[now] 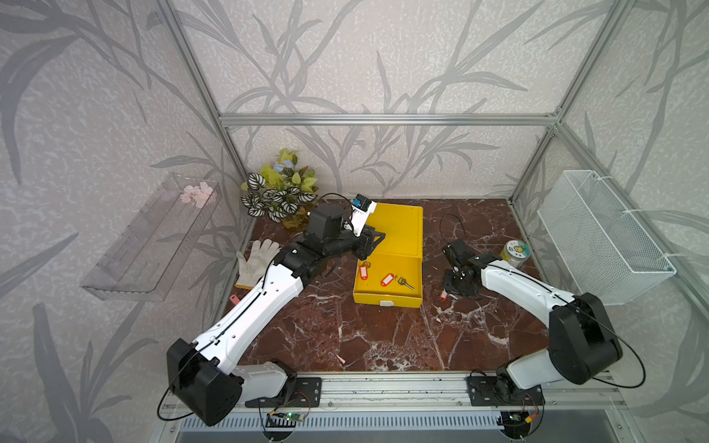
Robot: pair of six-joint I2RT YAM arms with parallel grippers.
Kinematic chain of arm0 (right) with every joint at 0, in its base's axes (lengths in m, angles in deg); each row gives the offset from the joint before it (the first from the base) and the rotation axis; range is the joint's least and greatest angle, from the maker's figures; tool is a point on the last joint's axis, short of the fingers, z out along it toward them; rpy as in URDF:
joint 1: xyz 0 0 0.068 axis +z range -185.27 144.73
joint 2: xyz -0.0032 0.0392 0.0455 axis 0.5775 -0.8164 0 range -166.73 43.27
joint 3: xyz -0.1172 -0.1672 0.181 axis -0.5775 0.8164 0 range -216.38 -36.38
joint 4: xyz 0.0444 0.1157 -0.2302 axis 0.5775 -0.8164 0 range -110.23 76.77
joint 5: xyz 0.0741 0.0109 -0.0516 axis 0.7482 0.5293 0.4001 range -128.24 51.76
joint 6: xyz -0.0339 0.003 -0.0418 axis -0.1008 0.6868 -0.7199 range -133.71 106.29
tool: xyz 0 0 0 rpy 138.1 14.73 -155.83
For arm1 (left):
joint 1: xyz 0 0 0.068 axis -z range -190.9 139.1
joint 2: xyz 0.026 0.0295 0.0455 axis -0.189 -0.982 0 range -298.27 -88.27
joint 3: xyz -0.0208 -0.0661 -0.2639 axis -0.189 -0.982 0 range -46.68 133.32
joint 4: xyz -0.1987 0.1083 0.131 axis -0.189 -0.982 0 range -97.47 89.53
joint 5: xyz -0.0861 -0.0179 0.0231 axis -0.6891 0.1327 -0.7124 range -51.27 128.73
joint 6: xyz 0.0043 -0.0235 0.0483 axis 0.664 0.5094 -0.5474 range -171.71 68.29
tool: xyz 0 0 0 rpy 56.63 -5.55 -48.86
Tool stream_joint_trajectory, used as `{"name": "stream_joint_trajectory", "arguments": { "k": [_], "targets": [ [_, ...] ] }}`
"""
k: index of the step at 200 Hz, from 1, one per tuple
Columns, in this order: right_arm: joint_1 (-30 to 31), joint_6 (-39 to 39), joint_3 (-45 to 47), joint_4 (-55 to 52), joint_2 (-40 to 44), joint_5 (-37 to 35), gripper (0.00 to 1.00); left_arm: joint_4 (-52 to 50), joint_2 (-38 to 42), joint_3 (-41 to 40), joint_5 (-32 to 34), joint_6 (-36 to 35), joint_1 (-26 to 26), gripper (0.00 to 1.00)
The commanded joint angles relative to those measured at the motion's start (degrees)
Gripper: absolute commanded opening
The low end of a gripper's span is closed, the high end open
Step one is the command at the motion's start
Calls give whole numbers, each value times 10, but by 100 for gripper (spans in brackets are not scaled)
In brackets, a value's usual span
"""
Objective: Take the keys out of the drawer
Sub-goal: Place the key at the center of the board.
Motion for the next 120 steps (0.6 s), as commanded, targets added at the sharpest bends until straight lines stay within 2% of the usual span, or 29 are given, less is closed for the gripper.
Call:
{"name": "stream_joint_trajectory", "arguments": {
  "k": [1,55,82,98,120],
  "targets": [
    [-1,-1,-17,-8,10,-4,23,2,7,5,4,-12,-2,40],
    [-1,-9,-50,-38,45,-16,23,7,22,-6,10,-11,-2,40],
    [-1,-11,-103,-56,82,-13,23,6,37,-15,32,-2,-2,40],
    [4,-42,-140,-64,105,-7,24,-10,45,-15,55,12,-2,40],
    [34,-61,-209,-87,119,-15,25,-29,63,-21,92,37,-3,40]
  ]
}}
